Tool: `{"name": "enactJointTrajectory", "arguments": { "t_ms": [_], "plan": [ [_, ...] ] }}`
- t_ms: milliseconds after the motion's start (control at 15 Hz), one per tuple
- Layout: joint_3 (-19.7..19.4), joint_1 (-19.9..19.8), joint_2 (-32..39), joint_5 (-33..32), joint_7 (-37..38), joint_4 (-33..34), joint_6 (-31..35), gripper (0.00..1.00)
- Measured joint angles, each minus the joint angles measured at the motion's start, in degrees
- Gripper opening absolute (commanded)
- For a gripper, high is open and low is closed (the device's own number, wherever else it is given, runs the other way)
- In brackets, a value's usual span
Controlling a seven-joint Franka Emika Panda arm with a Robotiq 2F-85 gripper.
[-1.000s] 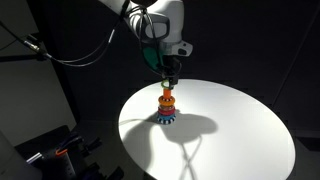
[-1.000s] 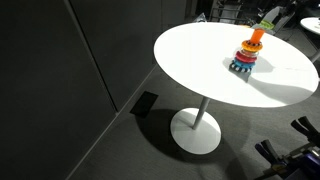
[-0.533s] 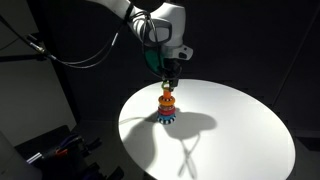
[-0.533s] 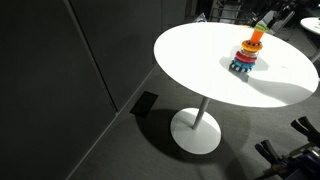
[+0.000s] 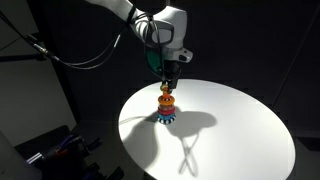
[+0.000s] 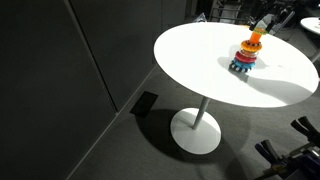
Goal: Put the yellow ring on the orange stand
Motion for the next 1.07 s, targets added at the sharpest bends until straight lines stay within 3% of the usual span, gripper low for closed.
{"name": "enactJointTrajectory", "arguments": {
  "t_ms": [200,267,333,533,1067],
  "plan": [
    [0.0,0.1,0.2,-1.9,1.4,0.6,-1.0,0.49],
    [-0.1,0.2,0.3,-2.7,1.9,0.8,-1.1,0.77],
    [-0.1,0.3,0.3,-3.8,2.6,0.9,-1.1,0.94],
    [-0.3,0.7,0.3,-6.1,3.9,1.1,-1.1,1.00],
    [-0.6,0.8,0.3,-6.7,4.1,1.1,-1.1,1.00]
  ]
}}
